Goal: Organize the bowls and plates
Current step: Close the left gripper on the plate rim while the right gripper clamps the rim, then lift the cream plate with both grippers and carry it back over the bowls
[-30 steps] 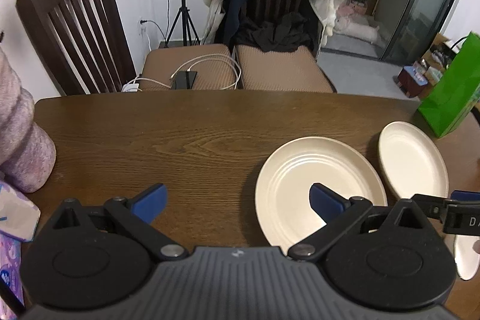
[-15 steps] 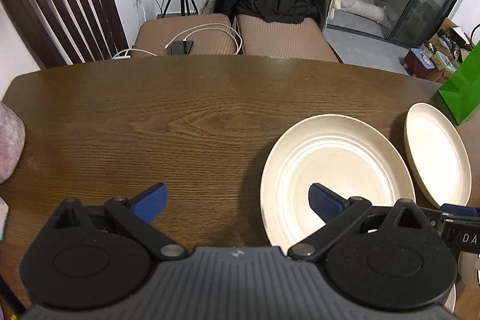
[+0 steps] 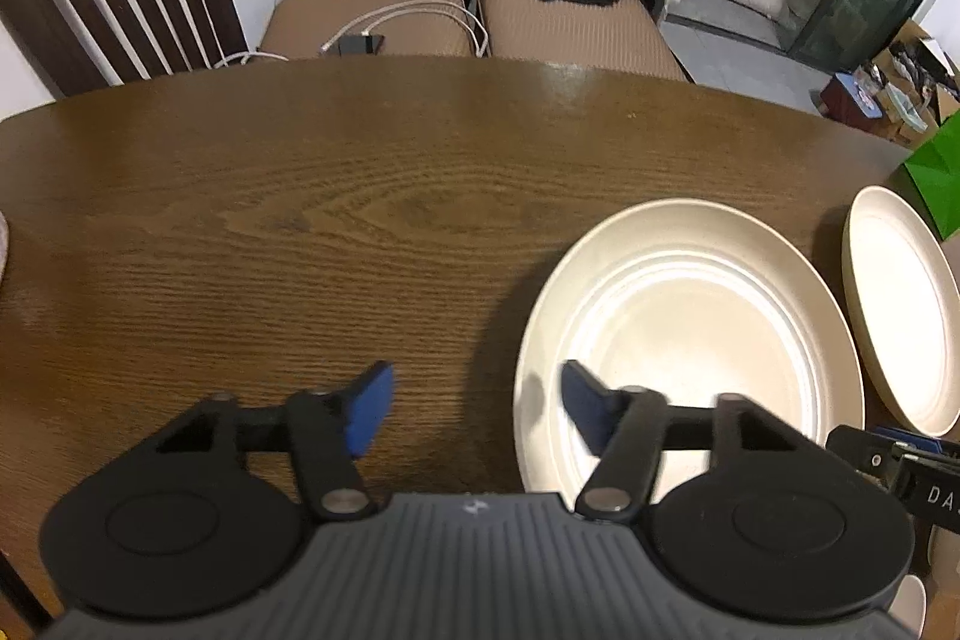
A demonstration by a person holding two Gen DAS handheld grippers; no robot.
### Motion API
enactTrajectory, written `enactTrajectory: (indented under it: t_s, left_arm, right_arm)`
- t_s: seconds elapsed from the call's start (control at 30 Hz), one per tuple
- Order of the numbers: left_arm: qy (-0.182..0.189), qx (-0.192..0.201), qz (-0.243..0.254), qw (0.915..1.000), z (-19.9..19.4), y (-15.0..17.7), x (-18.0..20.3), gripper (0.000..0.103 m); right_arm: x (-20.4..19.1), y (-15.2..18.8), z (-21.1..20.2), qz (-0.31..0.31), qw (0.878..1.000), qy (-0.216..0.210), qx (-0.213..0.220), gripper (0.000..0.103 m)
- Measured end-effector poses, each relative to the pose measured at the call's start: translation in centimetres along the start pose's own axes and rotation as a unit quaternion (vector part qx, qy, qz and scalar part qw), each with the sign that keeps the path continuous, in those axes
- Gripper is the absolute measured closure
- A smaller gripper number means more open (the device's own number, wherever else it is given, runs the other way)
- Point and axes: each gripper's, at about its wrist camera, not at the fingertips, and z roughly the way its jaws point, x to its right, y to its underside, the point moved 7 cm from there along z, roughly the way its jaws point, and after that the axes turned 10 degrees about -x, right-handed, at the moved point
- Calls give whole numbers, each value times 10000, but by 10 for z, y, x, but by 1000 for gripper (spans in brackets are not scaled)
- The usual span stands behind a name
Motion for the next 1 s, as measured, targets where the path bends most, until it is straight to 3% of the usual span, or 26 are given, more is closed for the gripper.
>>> enactTrajectory:
  t_s: [0.2,0.3,0.5,1.0]
  left_arm:
    - [418,-146,33,9990,5,3,4,94]
    - [454,-125,46,9989,5,4,6,94]
    - [273,-10,105,9996,1,6,11,94]
    - [316,295,168,9989,-27,2,21,94]
  right_arm:
    - [-1,2,6,58,9999,-88,-86,89]
    - [-2,4,7,59,9998,-148,-76,96]
    - [-7,6,8,-49,10000,-74,21,96]
    - [-3,2,-14,-26,9994,-49,330,96]
